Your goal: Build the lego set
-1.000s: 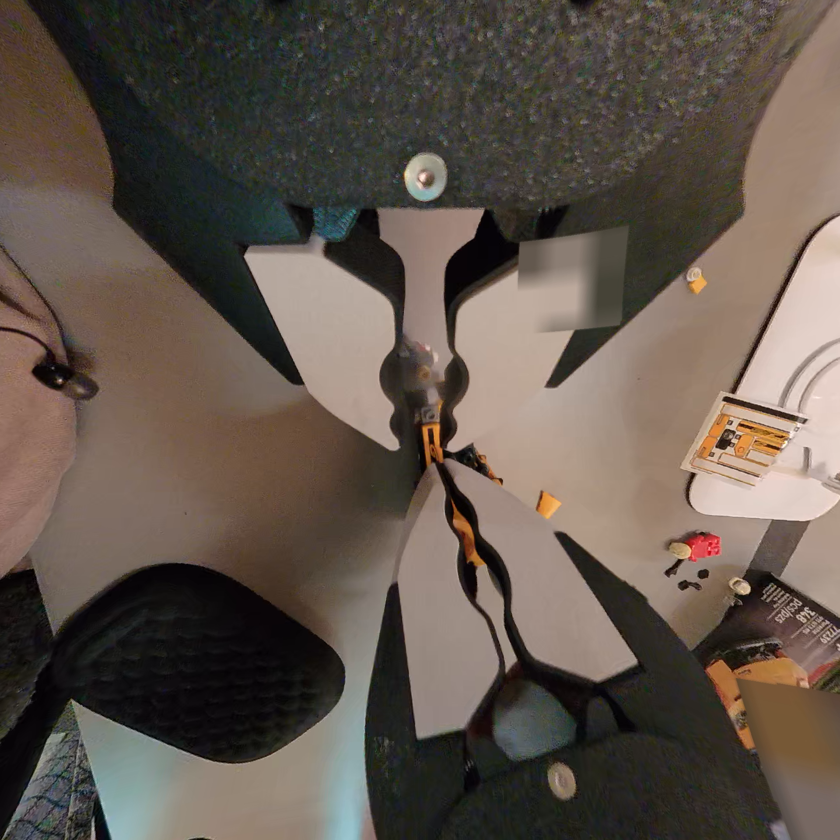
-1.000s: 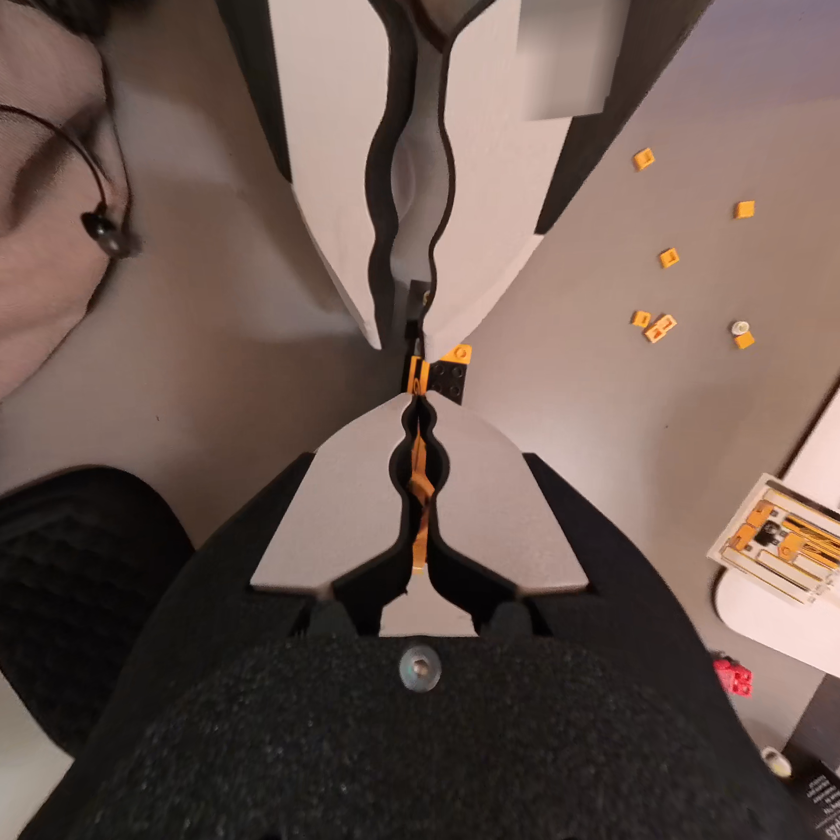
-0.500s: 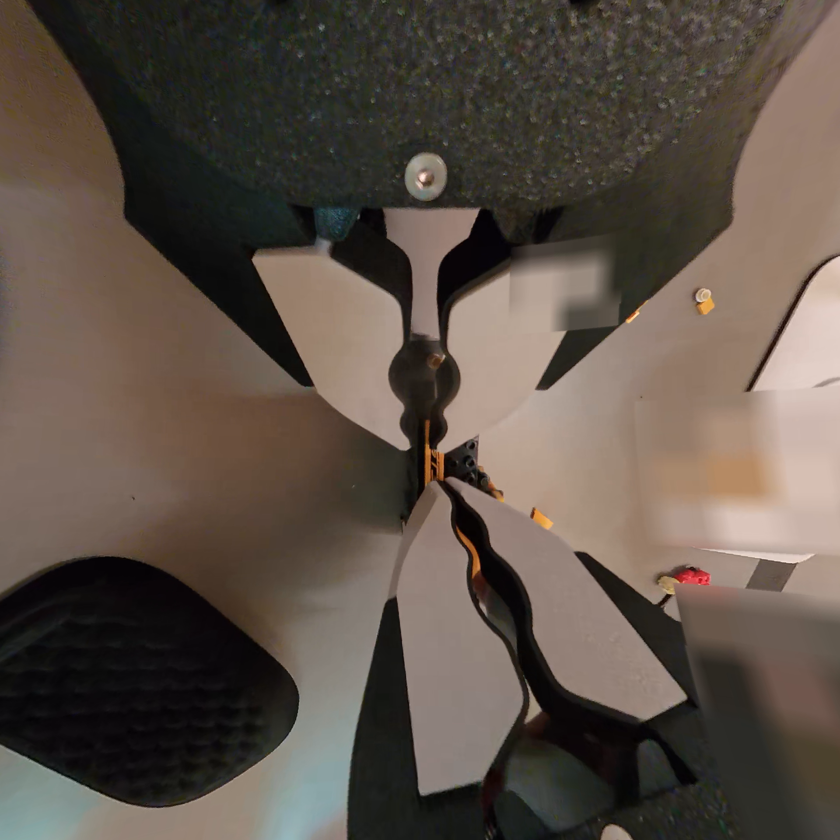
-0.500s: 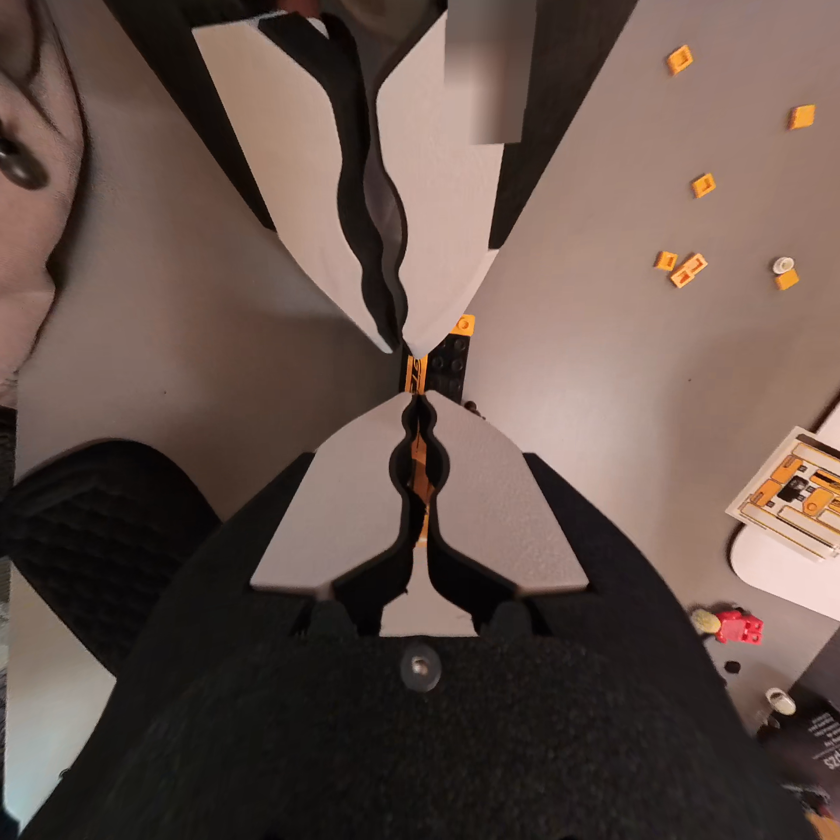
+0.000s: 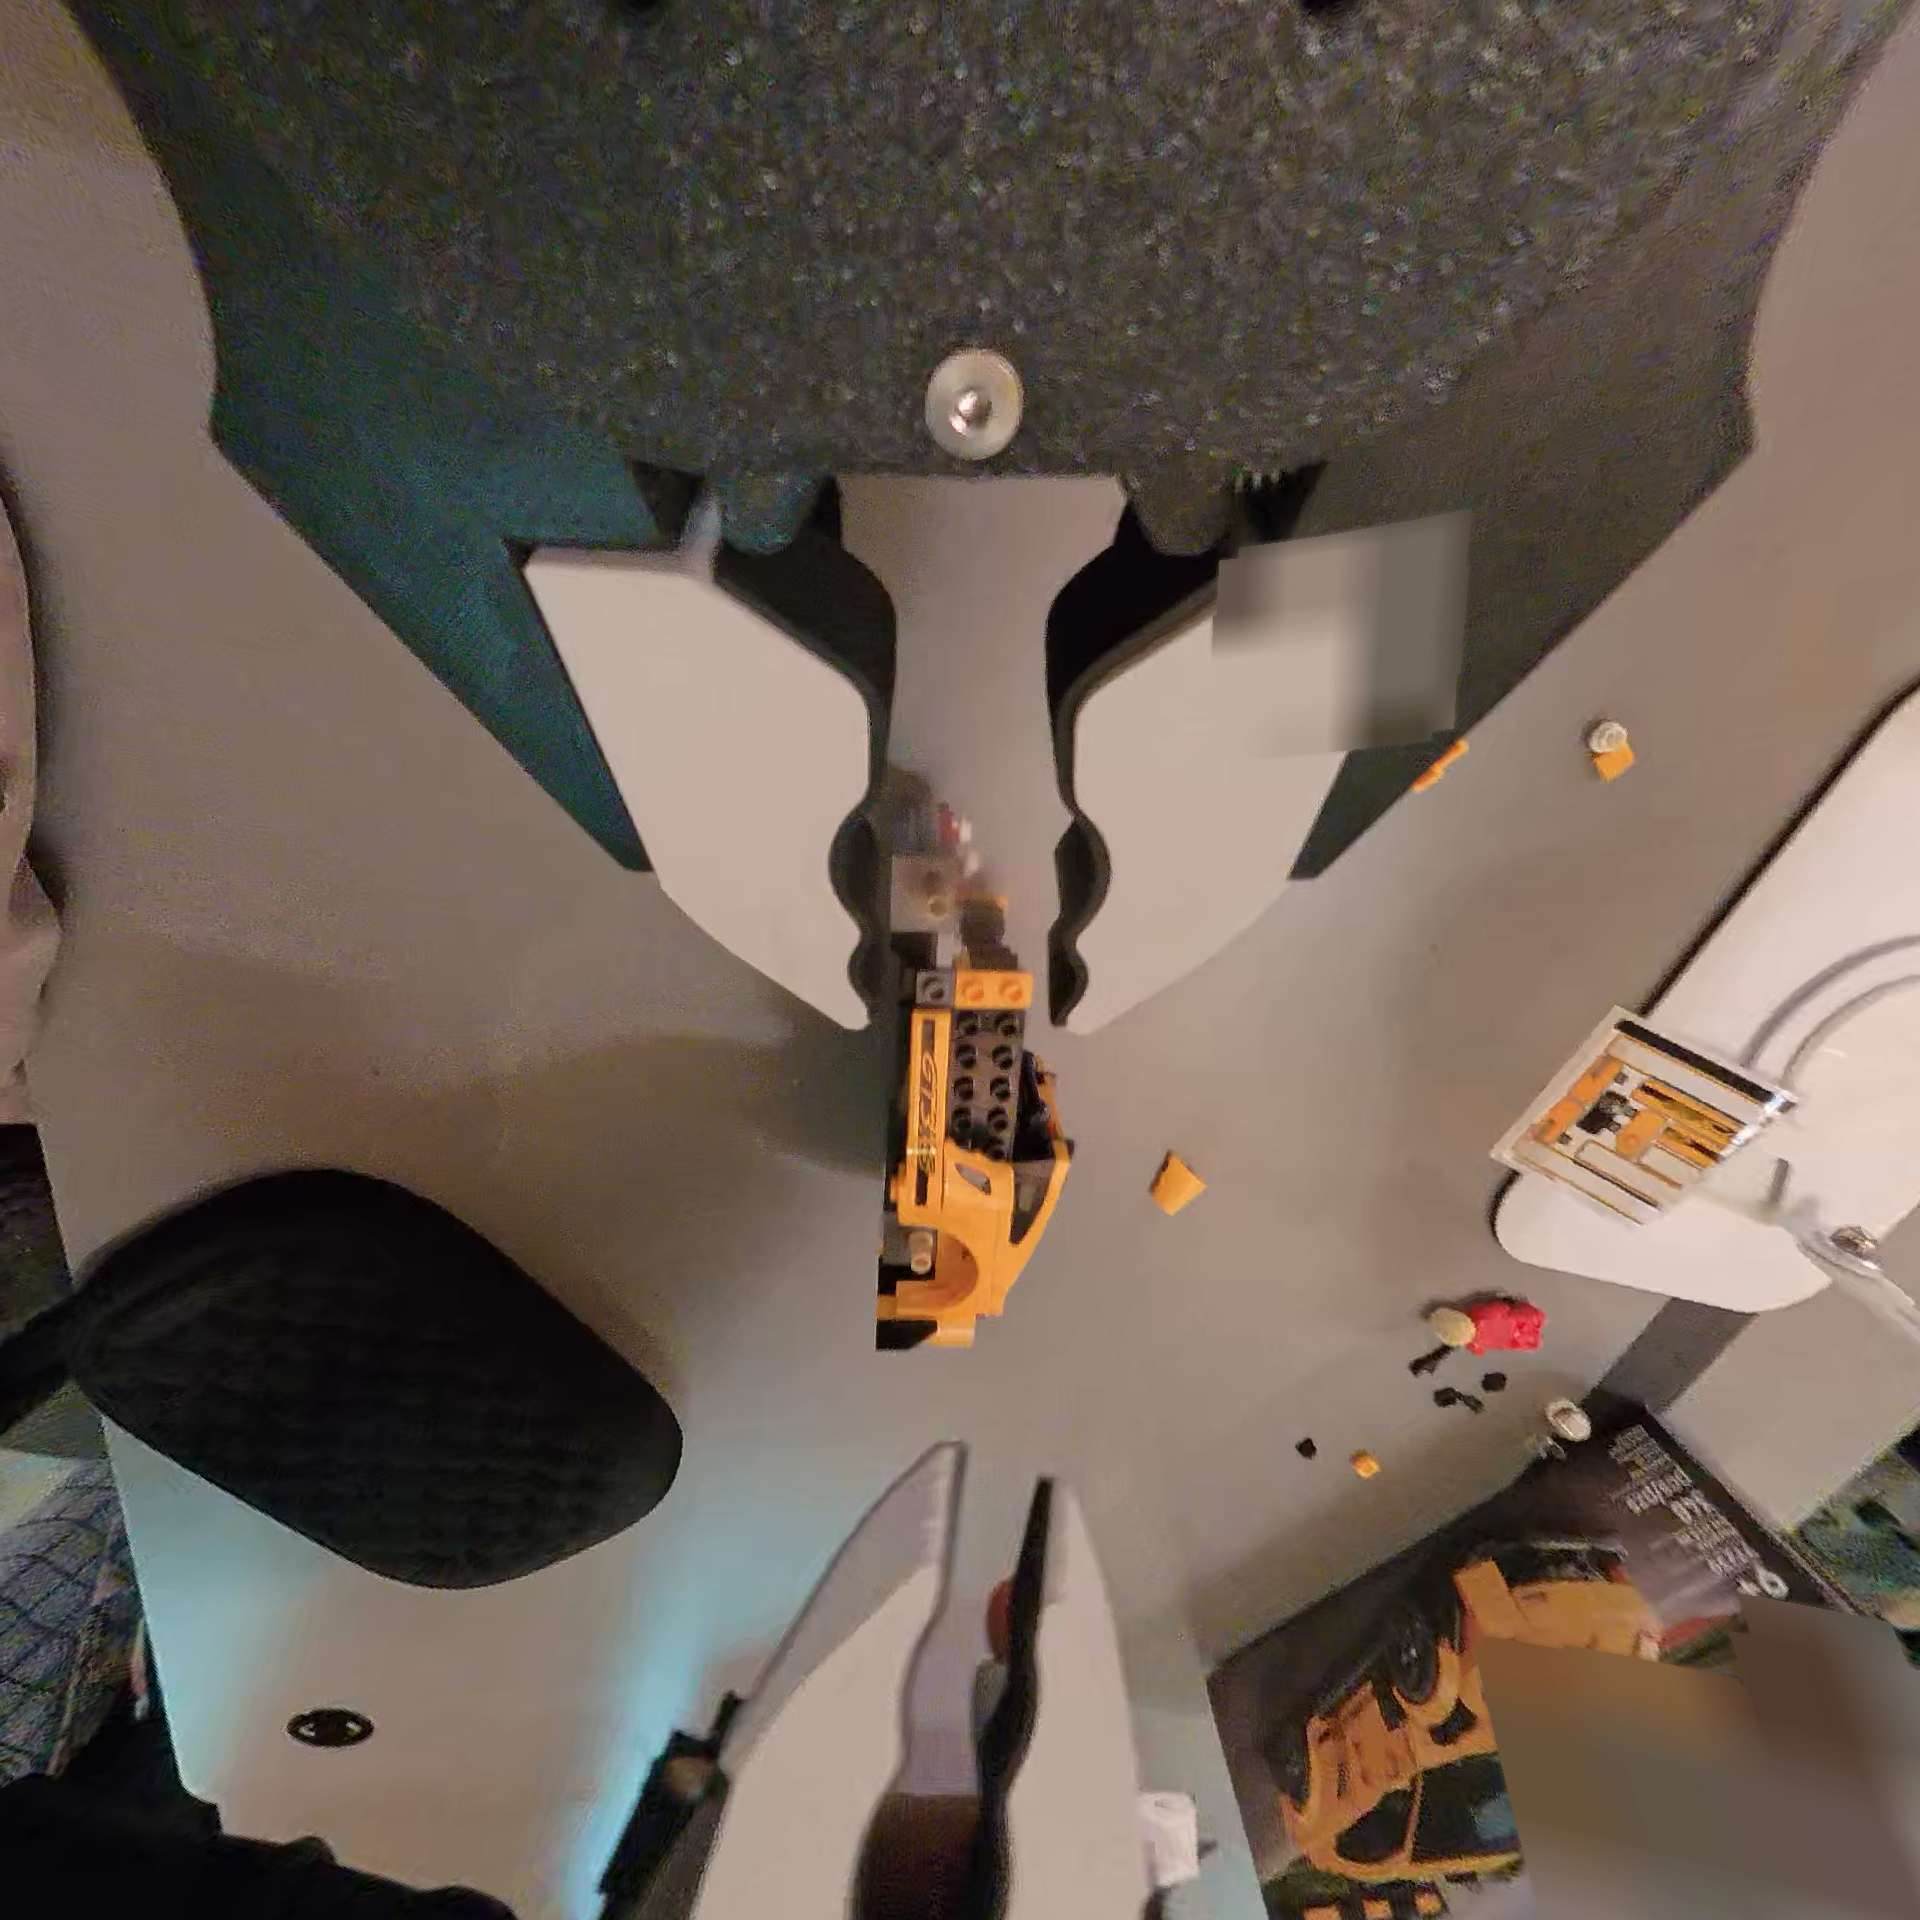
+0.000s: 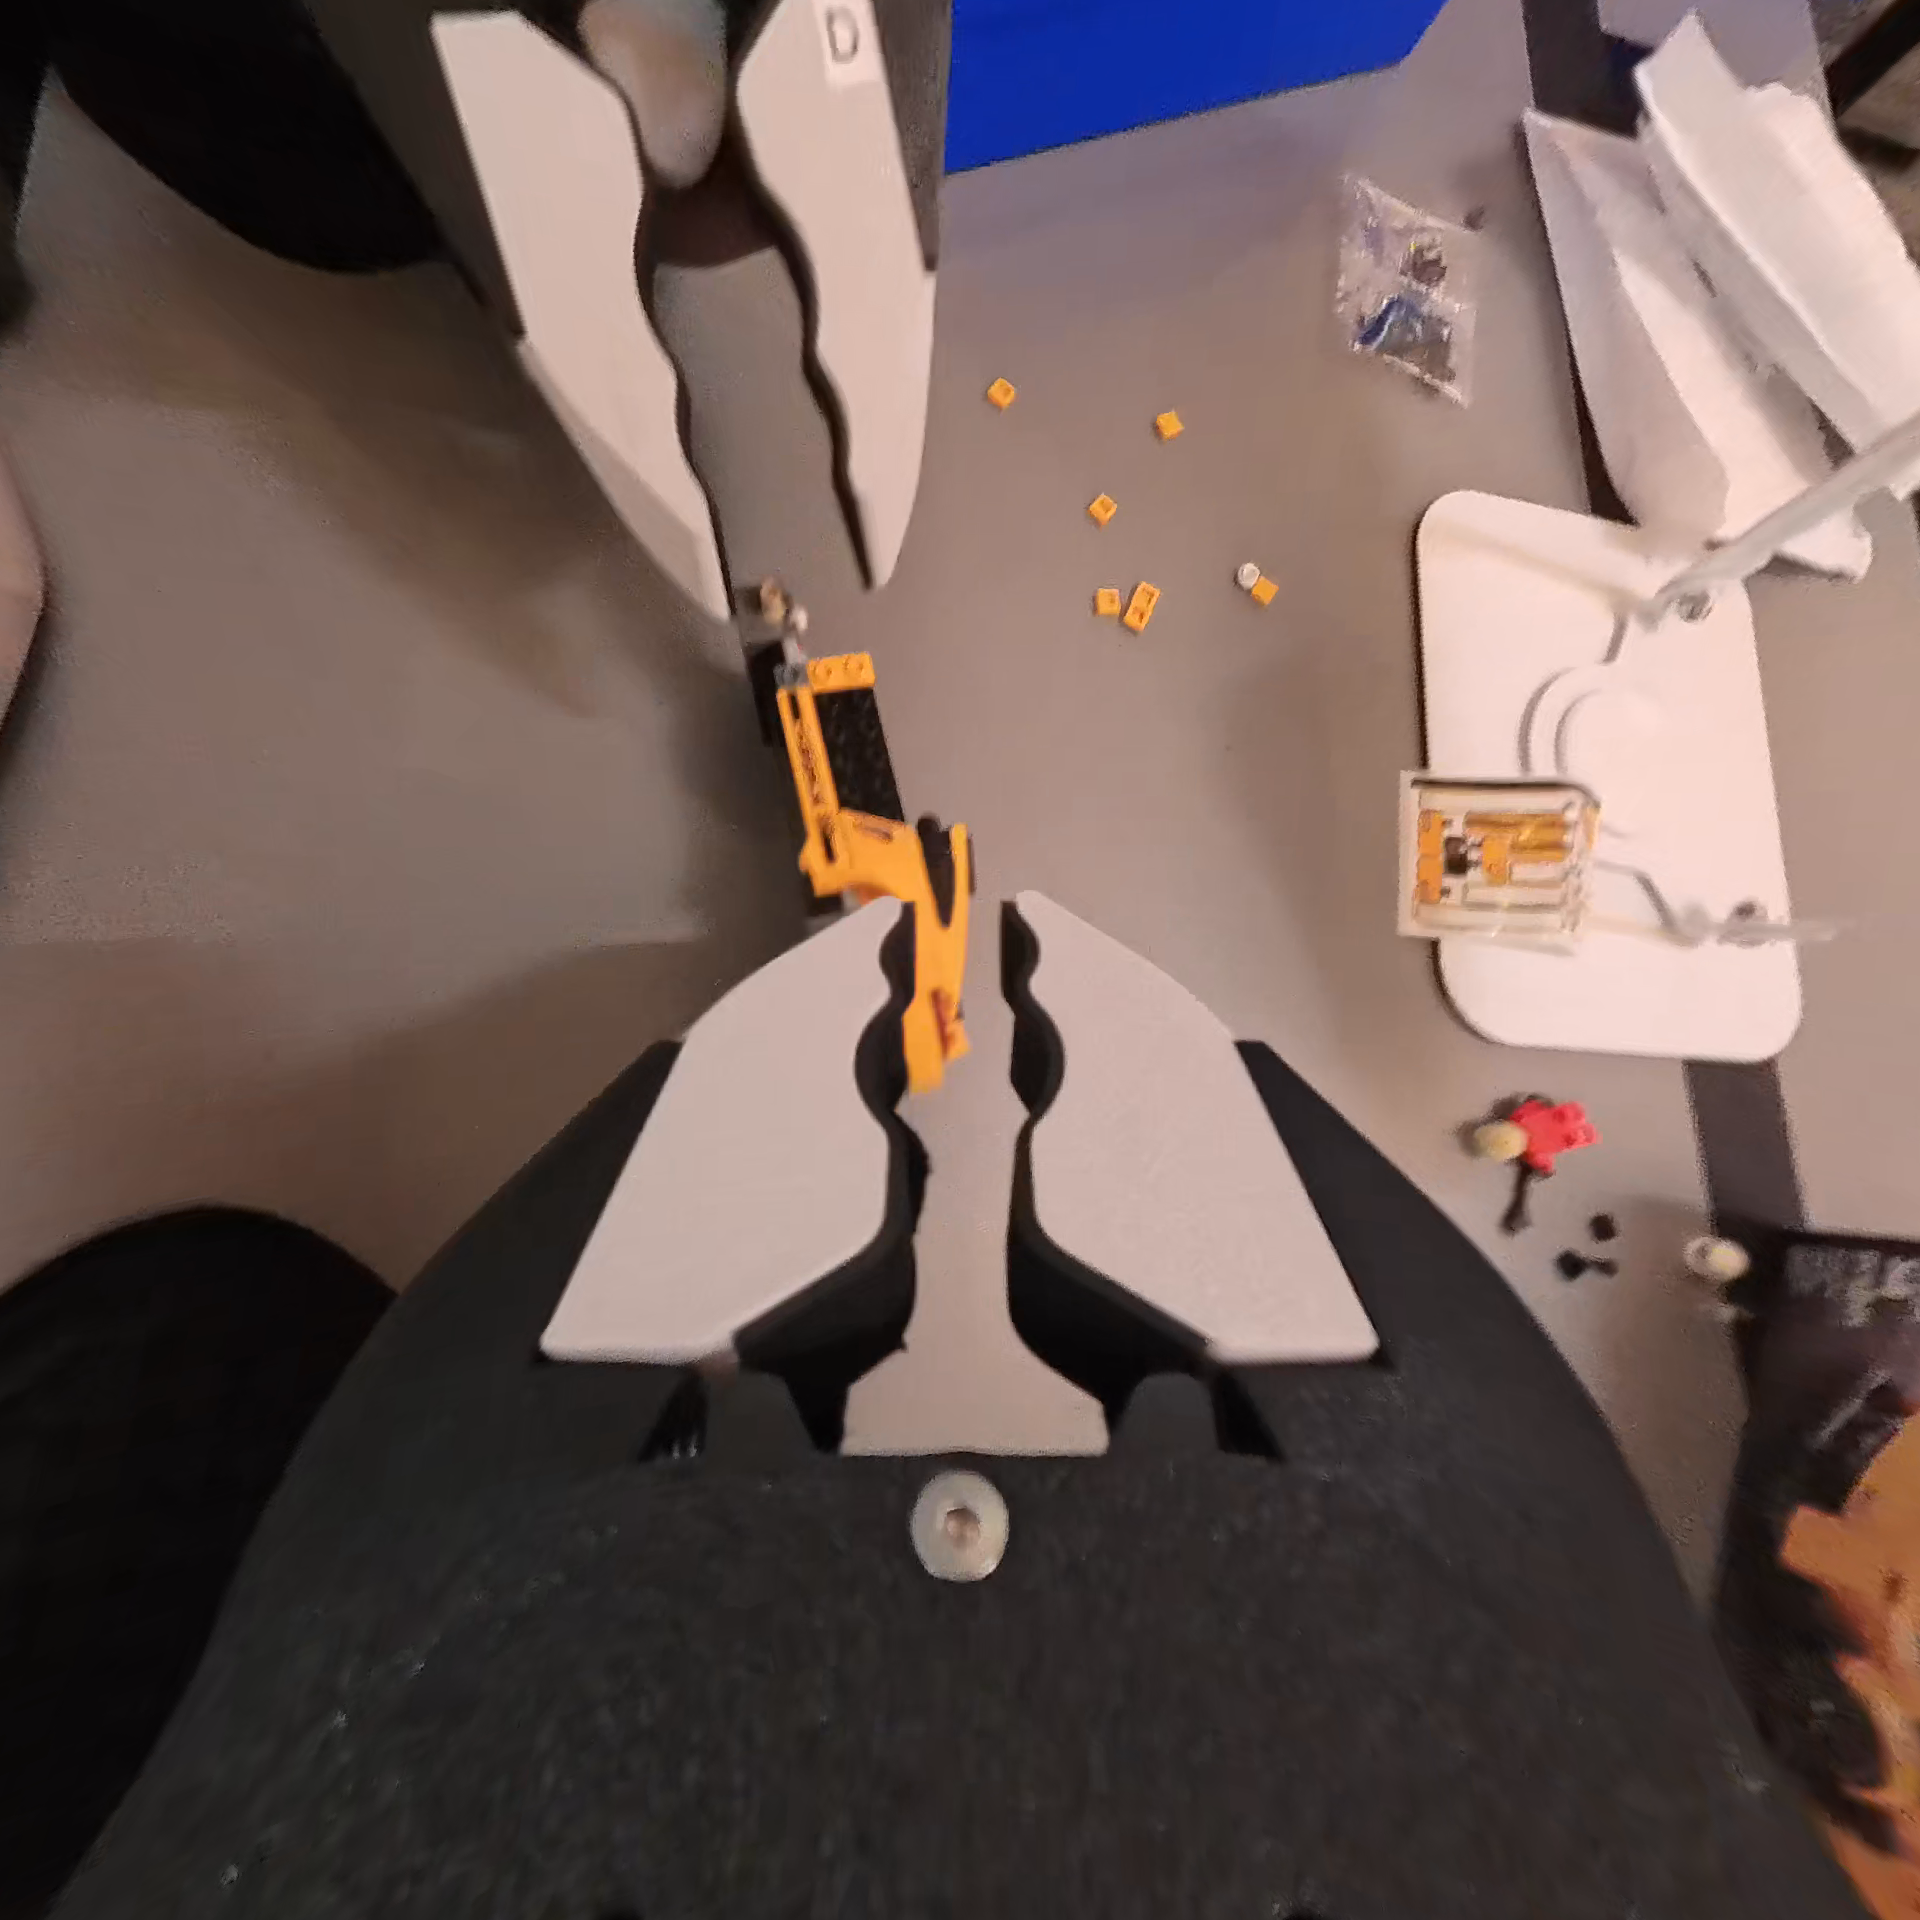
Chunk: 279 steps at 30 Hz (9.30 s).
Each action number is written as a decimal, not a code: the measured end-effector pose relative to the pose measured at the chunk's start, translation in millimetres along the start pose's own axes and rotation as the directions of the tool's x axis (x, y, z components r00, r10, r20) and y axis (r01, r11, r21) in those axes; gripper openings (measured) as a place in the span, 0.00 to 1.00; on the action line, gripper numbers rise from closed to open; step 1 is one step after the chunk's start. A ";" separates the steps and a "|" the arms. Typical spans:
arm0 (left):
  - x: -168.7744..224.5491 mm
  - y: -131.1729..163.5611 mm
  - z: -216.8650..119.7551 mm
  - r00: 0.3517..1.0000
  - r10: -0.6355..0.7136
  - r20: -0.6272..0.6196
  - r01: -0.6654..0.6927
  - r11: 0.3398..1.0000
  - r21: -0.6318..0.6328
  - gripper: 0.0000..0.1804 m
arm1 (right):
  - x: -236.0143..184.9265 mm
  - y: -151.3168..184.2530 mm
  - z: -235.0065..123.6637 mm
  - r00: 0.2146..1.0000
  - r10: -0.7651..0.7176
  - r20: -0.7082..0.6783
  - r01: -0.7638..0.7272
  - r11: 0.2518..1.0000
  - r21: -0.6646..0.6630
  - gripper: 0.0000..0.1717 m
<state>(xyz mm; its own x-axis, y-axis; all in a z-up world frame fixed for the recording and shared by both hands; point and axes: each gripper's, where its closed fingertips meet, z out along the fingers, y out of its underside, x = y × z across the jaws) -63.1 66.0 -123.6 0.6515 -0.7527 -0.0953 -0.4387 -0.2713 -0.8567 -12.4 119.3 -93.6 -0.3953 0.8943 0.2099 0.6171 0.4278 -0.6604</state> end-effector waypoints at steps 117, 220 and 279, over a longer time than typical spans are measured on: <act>-17.1 40.5 36.8 0.999 0.029 -0.021 -0.030 0.999 -0.033 0.33 | 5.1 53.2 13.9 0.812 0.305 -0.498 -0.167 0.939 0.302 0.21; -256.8 -121.1 -38.9 0.699 -0.142 0.701 -0.235 0.880 0.413 0.00 | 212.2 -75.6 -23.3 0.711 0.439 -0.548 0.081 0.724 0.685 0.11; -207.6 -170.6 -82.7 0.892 -0.403 -0.205 0.403 0.505 0.763 0.17 | 182.6 -131.5 -5.2 0.718 0.191 -0.669 0.307 0.775 0.552 0.00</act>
<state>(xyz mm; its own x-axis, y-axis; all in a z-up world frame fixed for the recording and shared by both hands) -174.6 218.9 84.3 0.6311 -0.6849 0.3641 0.5134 0.0168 -0.8580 -162.2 227.0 35.4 0.2891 0.8123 0.5066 -0.0183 0.5338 -0.8454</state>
